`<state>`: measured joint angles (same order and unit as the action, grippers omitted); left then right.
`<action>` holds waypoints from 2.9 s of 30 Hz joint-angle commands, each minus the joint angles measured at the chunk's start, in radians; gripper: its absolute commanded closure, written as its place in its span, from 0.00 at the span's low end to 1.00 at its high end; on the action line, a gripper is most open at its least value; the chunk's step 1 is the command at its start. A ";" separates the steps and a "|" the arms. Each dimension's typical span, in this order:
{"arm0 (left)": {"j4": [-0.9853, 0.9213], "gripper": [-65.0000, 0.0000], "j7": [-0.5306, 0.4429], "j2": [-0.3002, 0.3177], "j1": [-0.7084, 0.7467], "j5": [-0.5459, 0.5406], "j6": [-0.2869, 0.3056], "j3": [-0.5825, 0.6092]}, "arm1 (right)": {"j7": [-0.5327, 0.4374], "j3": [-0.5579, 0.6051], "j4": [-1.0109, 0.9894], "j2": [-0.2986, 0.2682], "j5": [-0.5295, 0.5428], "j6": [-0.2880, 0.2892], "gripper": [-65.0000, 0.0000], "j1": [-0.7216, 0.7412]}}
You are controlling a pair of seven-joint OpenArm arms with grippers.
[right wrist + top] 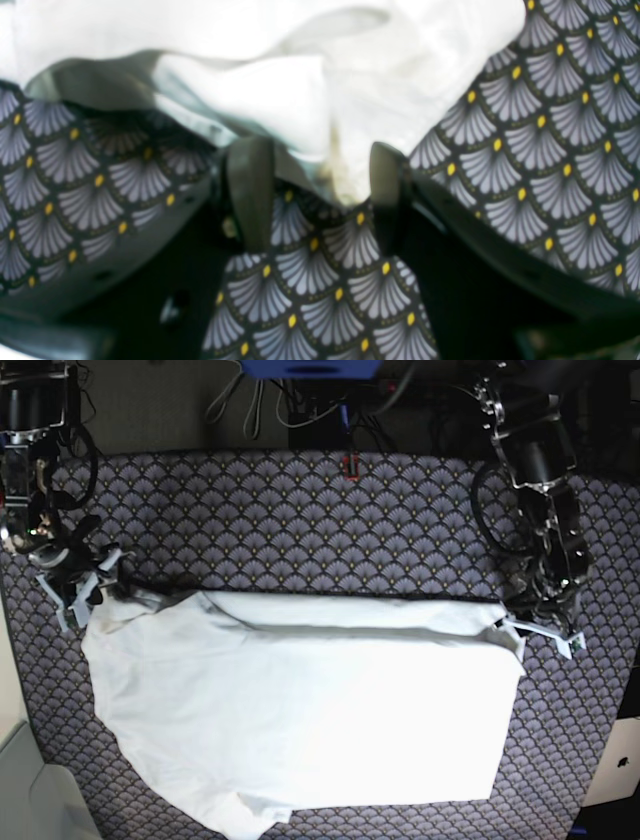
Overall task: Fold the T-shirt properly
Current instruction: 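Hold the shoulder edge taut with both grippers and drag it back, then lower the shoulder edge onto the table and release both grippers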
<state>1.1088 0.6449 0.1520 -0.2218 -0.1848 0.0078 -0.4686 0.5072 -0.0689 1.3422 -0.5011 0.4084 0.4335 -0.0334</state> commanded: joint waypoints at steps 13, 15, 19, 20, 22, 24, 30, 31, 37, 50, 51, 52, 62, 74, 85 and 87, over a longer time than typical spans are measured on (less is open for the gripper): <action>-0.023 0.99 0.005 0.001 -0.015 -0.008 0.004 0.001 | -0.023 -0.004 0.013 -0.015 0.011 0.000 0.74 0.014; -0.040 0.99 0.000 0.002 -0.015 -0.008 0.004 0.001 | -0.023 -0.004 0.013 -0.015 0.011 0.000 0.82 0.014; -0.031 0.99 0.016 0.002 -0.012 -0.008 0.004 0.001 | -0.022 -0.004 0.013 -0.018 0.011 0.000 1.00 0.014; -0.016 0.99 0.028 0.004 -0.012 -0.008 0.004 0.000 | -0.022 -0.004 0.013 -0.020 0.011 0.000 1.00 0.014; 0.034 0.99 0.056 0.002 -0.008 -0.008 0.004 -0.003 | -0.023 -0.007 0.021 -0.020 0.011 0.001 1.00 0.007; 0.080 0.99 0.091 0.001 0.005 -0.008 0.004 -0.005 | -0.023 -0.009 0.021 -0.021 0.011 0.018 1.00 0.007; 0.205 0.99 0.175 -0.001 0.023 -0.009 0.004 -0.005 | -0.018 -0.012 0.023 -0.034 0.013 0.086 1.00 -0.006; 0.221 0.99 0.189 -0.001 0.023 -0.009 0.004 -0.005 | -0.022 -0.012 0.026 -0.035 0.013 0.086 1.00 -0.015; 0.305 0.99 0.224 0.001 0.074 -0.009 0.004 -0.006 | -0.018 -0.084 0.165 -0.035 0.013 0.117 1.00 -0.113; 0.460 0.99 0.301 0.011 0.177 -0.009 0.005 -0.006 | -0.017 -0.213 0.383 -0.041 0.013 0.163 1.00 -0.273; 0.474 0.99 0.310 0.013 0.183 -0.009 0.005 -0.006 | -0.017 -0.227 0.400 -0.040 0.013 0.172 1.00 -0.287; 0.488 0.99 0.316 0.021 0.187 -0.009 0.005 -0.006 | -0.017 -0.237 0.414 -0.040 0.013 0.172 1.00 -0.300; 0.663 0.99 0.439 0.053 0.227 -0.009 0.005 -0.057 | -0.017 -0.332 0.523 -0.041 0.013 0.213 1.00 -0.402; 0.698 0.99 0.487 0.059 0.224 -0.009 0.005 -0.075 | -0.015 -0.388 0.537 -0.058 0.013 0.265 1.00 -0.394; 0.698 0.99 0.487 0.073 0.284 -0.009 0.005 -0.077 | -0.015 -0.423 0.535 -0.057 0.016 0.265 1.00 -0.457; 0.698 0.99 0.487 0.073 0.302 -0.009 0.005 -0.077 | -0.015 -0.421 0.530 -0.047 0.016 0.265 1.00 -0.472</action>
<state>1.7878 1.1564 0.2066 0.0978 -0.2104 0.0200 -0.5396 0.5114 -0.4778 1.8622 -0.5289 0.4202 0.7059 -0.5114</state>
